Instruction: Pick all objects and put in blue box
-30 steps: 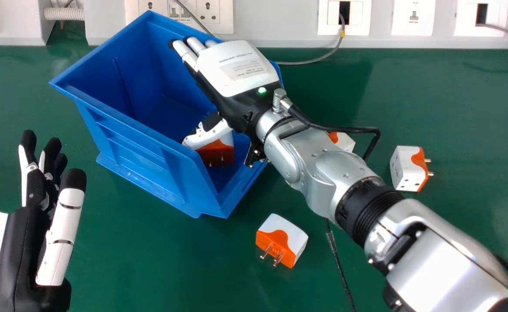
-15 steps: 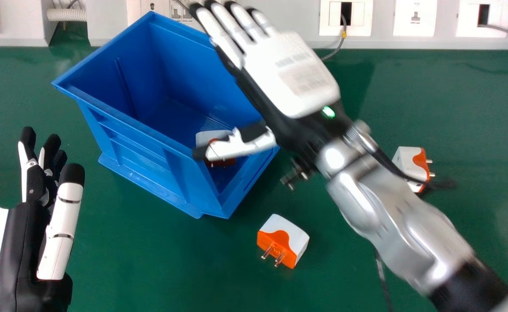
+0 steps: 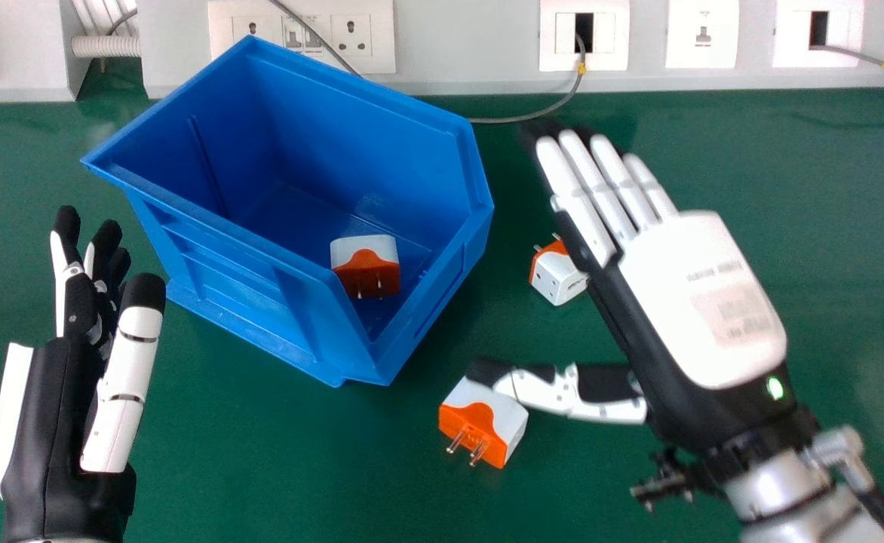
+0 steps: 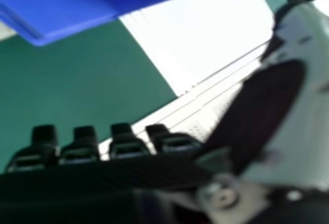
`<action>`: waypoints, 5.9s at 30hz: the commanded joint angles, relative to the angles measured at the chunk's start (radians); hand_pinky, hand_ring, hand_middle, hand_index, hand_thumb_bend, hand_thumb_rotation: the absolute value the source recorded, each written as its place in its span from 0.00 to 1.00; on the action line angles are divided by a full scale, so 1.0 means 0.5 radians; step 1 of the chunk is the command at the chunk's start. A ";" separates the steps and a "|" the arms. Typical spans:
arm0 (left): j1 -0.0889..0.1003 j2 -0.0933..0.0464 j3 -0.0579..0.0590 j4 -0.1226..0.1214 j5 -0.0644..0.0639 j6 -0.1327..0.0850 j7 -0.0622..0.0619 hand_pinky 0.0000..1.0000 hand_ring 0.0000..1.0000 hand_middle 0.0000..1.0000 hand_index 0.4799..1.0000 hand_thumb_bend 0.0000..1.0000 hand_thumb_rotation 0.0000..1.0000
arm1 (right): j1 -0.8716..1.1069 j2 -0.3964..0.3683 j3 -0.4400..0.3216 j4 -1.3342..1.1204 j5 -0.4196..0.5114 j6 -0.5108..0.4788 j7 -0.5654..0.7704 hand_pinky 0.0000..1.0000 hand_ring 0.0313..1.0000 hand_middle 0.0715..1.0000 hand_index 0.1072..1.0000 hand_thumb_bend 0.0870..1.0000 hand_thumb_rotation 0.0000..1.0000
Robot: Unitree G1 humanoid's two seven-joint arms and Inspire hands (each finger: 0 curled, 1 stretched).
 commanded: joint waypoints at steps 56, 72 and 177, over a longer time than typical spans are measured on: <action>0.001 0.046 0.069 -0.012 -0.132 -0.039 -0.060 1.00 1.00 0.99 0.91 0.54 0.81 | -0.409 0.389 0.500 1.346 -0.395 0.371 -0.285 0.75 0.85 0.88 0.87 0.60 0.55; 0.028 0.045 0.066 -0.034 -0.112 -0.044 -0.060 1.00 1.00 1.00 0.93 0.55 0.82 | -0.715 0.504 0.593 1.602 -0.364 0.578 -0.116 0.73 0.83 0.87 0.85 0.59 0.56; 0.142 -0.006 0.094 -0.178 -0.090 0.048 -0.017 1.00 1.00 1.00 0.99 0.59 0.85 | -1.513 0.452 0.217 1.025 0.045 0.335 0.414 0.07 0.08 0.11 0.41 0.43 0.14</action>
